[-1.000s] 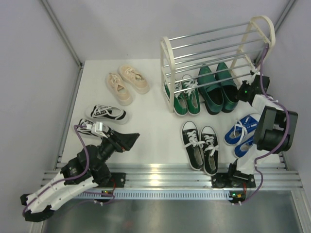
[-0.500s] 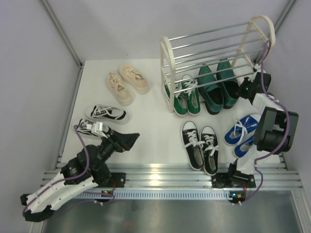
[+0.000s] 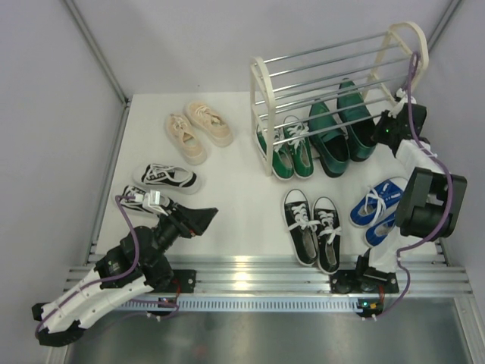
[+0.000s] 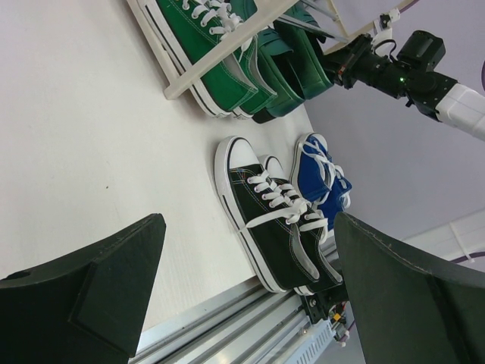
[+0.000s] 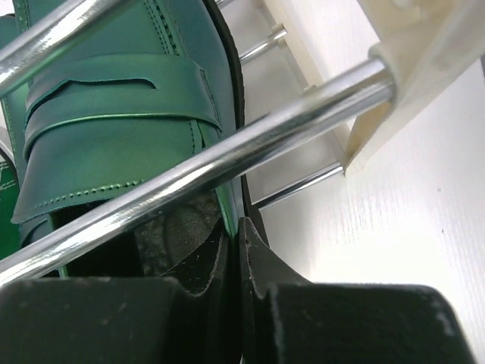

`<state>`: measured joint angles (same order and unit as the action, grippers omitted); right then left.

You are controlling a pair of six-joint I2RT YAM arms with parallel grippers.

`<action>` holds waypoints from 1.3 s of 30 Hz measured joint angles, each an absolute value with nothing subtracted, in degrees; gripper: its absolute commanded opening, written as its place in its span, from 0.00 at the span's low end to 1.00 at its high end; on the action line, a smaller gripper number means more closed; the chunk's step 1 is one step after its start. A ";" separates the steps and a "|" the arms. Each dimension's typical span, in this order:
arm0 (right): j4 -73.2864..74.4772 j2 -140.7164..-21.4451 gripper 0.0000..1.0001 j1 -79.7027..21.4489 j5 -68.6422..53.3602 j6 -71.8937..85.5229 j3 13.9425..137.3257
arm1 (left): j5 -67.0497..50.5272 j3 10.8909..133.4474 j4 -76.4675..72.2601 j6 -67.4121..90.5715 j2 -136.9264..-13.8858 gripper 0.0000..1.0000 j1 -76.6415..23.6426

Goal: Place and organize the shoes onto the shoe shelf
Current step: Place the shoe at the shoe shelf.

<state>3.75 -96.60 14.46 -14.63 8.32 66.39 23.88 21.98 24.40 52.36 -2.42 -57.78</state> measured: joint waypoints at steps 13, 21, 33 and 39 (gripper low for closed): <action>4.01 -99.79 0.04 13.02 -13.15 4.93 67.64 | 23.88 21.98 24.43 52.34 -2.94 0.98 -57.78; 3.38 -101.23 0.18 12.62 -12.80 4.89 67.64 | 23.88 21.98 24.43 52.34 -2.94 0.98 -57.78; 0.69 -101.60 0.46 12.05 -12.91 4.86 69.06 | 23.86 22.00 24.40 52.31 -3.18 0.98 -57.78; -0.40 -96.55 0.51 12.12 -12.99 3.75 66.43 | 23.83 22.11 24.43 52.18 -3.16 0.98 -57.78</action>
<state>-0.40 -96.55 12.12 -12.99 3.75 66.43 23.83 22.11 24.43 52.18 -3.16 -57.78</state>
